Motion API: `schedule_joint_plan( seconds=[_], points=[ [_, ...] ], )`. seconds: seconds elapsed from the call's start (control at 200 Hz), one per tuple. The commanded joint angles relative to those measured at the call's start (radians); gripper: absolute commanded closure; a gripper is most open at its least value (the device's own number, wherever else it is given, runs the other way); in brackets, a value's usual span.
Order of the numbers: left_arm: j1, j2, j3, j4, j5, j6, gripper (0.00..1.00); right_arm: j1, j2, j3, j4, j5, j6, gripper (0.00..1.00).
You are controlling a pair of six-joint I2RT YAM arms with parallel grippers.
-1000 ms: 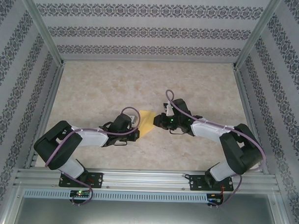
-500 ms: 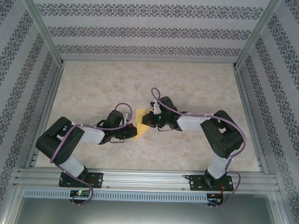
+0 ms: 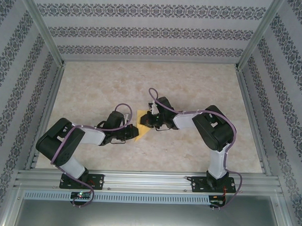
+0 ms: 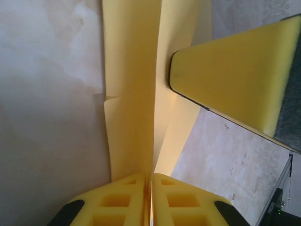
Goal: Fold a paper plane with a square sheet of paper (pick it up from the middle)
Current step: Fourth fold the wing at the center of the table.
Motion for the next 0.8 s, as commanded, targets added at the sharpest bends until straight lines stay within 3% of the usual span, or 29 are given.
schedule_joint_plan(
  seconds=[0.0, 0.15, 0.275, 0.35, 0.794],
  points=[
    [0.018, -0.005, -0.018, -0.098, -0.016, 0.007, 0.81, 0.005, 0.008, 0.009, 0.035, -0.008, 0.007, 0.98],
    [0.019, -0.045, -0.013, -0.143, -0.001, 0.014, 0.79, 0.005, 0.017, 0.012, 0.035, -0.012, 0.007, 0.98],
    [0.018, -0.078, -0.027, -0.172, -0.020, 0.014, 0.83, 0.005, 0.025, 0.014, 0.037, -0.012, 0.007, 0.97],
    [0.019, -0.078, -0.033, -0.169, -0.020, 0.016, 0.92, 0.005, 0.027, 0.014, 0.032, -0.005, 0.007, 0.97],
    [0.019, -0.031, -0.024, -0.146, 0.023, 0.011, 1.00, 0.005, 0.051, 0.017, 0.038, -0.014, 0.013, 0.96]
  ],
)
